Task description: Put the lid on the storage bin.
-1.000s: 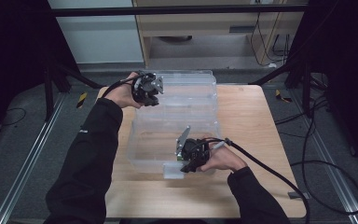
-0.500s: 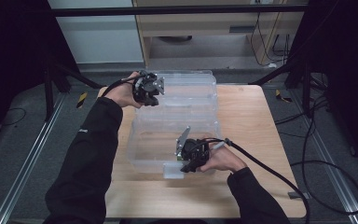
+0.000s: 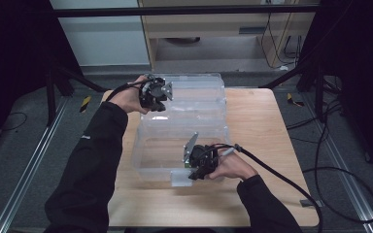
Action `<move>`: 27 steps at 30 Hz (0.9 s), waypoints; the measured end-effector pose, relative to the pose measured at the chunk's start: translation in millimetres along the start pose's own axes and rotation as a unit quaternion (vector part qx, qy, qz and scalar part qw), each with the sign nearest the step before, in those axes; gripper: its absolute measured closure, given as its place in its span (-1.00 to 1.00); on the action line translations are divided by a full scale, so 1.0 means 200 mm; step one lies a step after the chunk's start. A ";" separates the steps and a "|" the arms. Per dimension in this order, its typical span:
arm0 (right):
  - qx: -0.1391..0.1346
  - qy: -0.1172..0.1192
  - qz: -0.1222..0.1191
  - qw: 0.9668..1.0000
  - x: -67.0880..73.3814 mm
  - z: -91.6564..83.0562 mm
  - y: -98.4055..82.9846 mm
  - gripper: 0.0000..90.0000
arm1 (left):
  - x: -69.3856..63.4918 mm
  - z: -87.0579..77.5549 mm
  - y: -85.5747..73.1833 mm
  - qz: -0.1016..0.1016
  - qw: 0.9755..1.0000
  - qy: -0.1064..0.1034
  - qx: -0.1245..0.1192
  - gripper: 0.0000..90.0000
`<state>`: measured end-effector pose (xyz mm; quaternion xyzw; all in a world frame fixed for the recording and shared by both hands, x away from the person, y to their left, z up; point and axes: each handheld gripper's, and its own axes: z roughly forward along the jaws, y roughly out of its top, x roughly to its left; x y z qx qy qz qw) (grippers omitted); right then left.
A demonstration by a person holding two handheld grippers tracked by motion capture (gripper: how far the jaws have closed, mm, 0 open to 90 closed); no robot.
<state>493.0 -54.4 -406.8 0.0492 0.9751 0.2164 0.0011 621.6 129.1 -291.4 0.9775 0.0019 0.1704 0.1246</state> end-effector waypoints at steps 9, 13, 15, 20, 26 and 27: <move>0.000 -0.004 0.004 1.000 0.00 0.00 0.00 0.51 | -0.04 -0.04 0.01 0.000 1.000 -0.004 0.003 0.97; -0.001 -0.002 0.002 1.000 0.00 0.00 0.00 0.51 | -0.07 -0.06 0.01 0.004 1.000 -0.001 0.001 0.97; 0.000 -0.001 0.004 1.000 0.00 0.00 0.00 0.51 | -0.08 -0.06 0.01 0.004 1.000 0.001 -0.001 0.97; 0.001 -0.001 0.005 1.000 0.00 0.00 0.00 0.51 | -0.12 -0.08 0.00 0.005 1.000 0.004 -0.001 0.97; -0.001 -0.001 0.005 1.000 0.00 0.00 0.00 0.51 | -0.15 -0.09 0.01 0.007 1.000 0.008 -0.003 0.97; -0.001 -0.001 0.005 1.000 0.00 0.00 0.00 0.51 | -0.15 -0.10 0.01 0.007 1.000 0.009 -0.003 0.97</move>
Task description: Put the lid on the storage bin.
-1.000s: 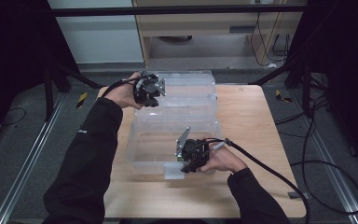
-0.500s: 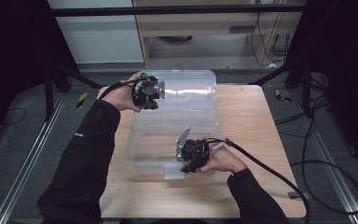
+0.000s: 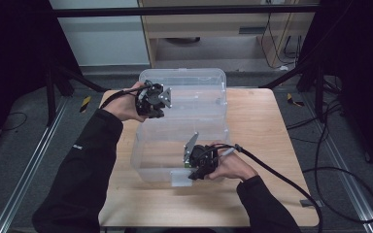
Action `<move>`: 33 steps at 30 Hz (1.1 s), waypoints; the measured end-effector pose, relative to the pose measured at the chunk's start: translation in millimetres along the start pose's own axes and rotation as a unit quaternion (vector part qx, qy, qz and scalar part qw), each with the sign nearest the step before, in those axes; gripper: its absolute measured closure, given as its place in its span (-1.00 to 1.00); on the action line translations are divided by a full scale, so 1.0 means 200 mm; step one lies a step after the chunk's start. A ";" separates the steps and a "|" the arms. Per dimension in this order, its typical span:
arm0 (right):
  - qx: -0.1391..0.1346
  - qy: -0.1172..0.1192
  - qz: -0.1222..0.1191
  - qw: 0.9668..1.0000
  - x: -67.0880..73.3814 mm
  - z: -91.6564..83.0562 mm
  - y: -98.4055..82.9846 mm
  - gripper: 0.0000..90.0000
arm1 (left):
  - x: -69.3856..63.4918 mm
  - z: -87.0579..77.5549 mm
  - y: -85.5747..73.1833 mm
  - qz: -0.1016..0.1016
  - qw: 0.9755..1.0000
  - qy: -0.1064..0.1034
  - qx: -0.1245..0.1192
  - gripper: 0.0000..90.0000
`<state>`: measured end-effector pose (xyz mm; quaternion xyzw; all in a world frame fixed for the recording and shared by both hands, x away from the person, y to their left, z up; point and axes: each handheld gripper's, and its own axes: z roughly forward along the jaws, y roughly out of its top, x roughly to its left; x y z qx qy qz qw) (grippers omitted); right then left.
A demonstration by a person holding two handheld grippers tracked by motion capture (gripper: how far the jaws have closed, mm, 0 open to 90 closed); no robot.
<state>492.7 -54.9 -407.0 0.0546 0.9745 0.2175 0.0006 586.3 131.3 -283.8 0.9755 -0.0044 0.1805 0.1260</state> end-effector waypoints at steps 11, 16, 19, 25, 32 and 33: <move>0.000 0.004 0.000 1.000 0.00 0.00 0.00 0.51 | -0.08 -0.03 0.00 0.003 1.000 0.011 0.002 0.97; 0.000 0.004 -0.002 1.000 0.00 0.00 0.00 0.51 | -0.11 -0.04 0.00 0.001 1.000 0.015 0.003 0.97; -0.001 0.005 -0.003 1.000 0.01 0.00 0.00 0.51 | -0.13 -0.04 0.00 -0.002 1.000 0.015 0.002 0.98; 0.000 0.006 -0.003 1.000 0.01 0.00 0.00 0.51 | -0.16 -0.05 -0.01 -0.002 1.000 0.019 -0.003 0.97; 0.001 0.008 -0.004 1.000 0.01 0.00 0.00 0.50 | -0.20 -0.06 -0.01 0.001 1.000 0.022 0.001 0.97; 0.002 0.008 -0.003 1.000 0.01 0.00 0.00 0.50 | -0.20 -0.06 -0.01 0.002 1.000 0.023 0.001 0.97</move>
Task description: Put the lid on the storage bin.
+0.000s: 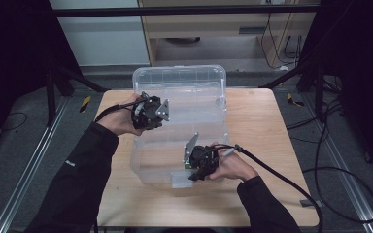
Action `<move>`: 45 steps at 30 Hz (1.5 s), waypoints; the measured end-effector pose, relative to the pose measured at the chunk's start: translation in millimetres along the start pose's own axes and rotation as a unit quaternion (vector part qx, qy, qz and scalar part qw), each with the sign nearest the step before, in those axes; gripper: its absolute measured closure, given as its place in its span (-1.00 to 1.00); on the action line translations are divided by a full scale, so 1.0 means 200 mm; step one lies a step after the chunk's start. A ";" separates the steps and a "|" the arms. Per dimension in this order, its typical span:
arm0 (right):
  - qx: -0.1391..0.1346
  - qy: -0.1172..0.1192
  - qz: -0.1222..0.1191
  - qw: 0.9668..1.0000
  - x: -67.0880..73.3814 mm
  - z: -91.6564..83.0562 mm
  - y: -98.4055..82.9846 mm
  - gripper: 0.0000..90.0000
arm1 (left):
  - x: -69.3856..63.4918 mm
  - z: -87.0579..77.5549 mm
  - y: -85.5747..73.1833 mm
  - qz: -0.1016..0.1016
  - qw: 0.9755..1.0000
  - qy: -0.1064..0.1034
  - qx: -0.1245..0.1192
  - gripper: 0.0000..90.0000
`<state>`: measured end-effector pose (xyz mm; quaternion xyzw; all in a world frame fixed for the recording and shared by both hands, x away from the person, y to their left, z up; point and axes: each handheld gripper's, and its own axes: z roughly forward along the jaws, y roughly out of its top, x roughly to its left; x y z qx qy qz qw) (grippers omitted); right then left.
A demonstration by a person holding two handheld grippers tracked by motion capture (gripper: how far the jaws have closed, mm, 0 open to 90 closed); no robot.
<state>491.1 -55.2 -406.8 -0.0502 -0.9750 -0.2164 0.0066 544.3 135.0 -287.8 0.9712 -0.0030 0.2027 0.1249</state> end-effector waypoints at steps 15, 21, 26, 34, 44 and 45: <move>-0.001 -0.001 -0.005 1.000 0.00 0.00 0.00 0.50 | -0.08 -0.02 -0.01 -0.002 1.000 -0.002 -0.006 0.97; -0.001 0.001 -0.004 1.000 0.00 0.00 0.00 0.50 | -0.10 -0.02 -0.02 -0.010 1.000 -0.006 -0.011 0.97; -0.001 -0.003 -0.005 1.000 0.01 0.00 0.00 0.50 | -0.13 -0.02 -0.02 -0.012 1.000 -0.009 -0.011 0.97; -0.002 -0.007 -0.007 1.000 0.01 0.00 0.00 0.49 | -0.16 -0.02 -0.02 -0.011 1.000 -0.016 -0.009 0.97; -0.005 -0.012 -0.007 1.000 0.02 0.00 -0.01 0.49 | -0.19 -0.01 -0.01 -0.009 1.000 -0.018 0.000 0.96; -0.005 -0.012 -0.007 1.000 0.02 0.00 -0.01 0.49 | -0.19 -0.01 -0.01 -0.009 1.000 -0.018 0.001 0.96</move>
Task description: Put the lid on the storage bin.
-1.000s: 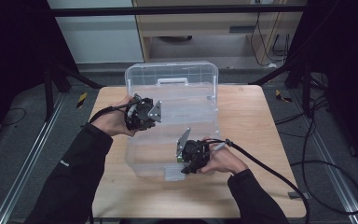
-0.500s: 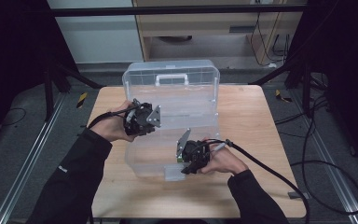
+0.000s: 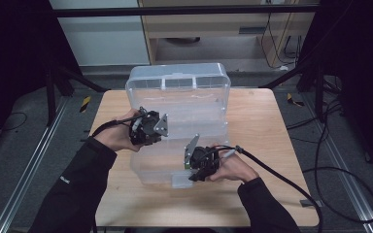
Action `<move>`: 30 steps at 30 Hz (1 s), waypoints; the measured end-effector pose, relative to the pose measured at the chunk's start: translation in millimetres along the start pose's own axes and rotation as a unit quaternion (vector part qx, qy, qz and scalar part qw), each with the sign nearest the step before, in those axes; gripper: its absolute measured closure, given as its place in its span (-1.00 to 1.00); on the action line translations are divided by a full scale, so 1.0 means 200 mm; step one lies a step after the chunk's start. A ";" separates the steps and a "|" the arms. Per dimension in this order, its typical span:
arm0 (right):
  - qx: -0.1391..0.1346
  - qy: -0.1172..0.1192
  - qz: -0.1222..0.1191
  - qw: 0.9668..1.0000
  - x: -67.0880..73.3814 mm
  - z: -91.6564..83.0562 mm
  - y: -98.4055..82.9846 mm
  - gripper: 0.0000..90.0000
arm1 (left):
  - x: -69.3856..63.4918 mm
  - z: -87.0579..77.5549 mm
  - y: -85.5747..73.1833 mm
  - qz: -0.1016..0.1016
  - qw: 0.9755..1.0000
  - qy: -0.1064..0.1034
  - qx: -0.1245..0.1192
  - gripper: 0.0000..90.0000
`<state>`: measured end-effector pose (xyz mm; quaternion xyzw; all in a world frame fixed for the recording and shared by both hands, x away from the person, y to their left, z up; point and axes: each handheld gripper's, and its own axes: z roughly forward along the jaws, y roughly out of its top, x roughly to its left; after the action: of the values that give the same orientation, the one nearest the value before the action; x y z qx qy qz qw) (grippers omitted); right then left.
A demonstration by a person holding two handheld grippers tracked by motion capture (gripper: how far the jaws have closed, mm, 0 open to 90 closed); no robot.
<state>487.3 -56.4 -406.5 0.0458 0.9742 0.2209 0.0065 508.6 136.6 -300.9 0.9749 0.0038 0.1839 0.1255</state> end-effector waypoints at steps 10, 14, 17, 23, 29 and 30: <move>-0.010 -0.015 0.004 1.000 0.02 0.00 -0.01 0.47 | -0.02 0.00 -0.01 -0.004 1.000 -0.005 0.000 0.96; -0.012 -0.023 0.003 1.000 0.03 0.00 -0.01 0.47 | -0.03 0.01 -0.01 -0.005 1.000 -0.007 -0.001 0.96; -0.012 -0.026 0.004 1.000 0.04 0.00 -0.01 0.46 | -0.04 0.01 -0.01 -0.005 1.000 -0.007 -0.002 0.95; -0.015 -0.032 0.000 0.999 0.04 0.00 -0.02 0.45 | -0.05 0.01 -0.01 -0.004 1.000 -0.007 -0.003 0.95; -0.021 -0.046 0.000 0.999 0.06 -0.01 -0.02 0.44 | -0.07 0.02 -0.01 -0.002 1.000 -0.009 -0.004 0.94; -0.022 -0.047 0.001 0.999 0.06 -0.01 -0.02 0.43 | -0.08 0.02 -0.02 -0.005 1.000 -0.011 -0.004 0.94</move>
<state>475.2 -60.0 -407.0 0.0571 0.9676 0.2403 0.0531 496.0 137.8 -310.8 0.9763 0.0069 0.1723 0.1308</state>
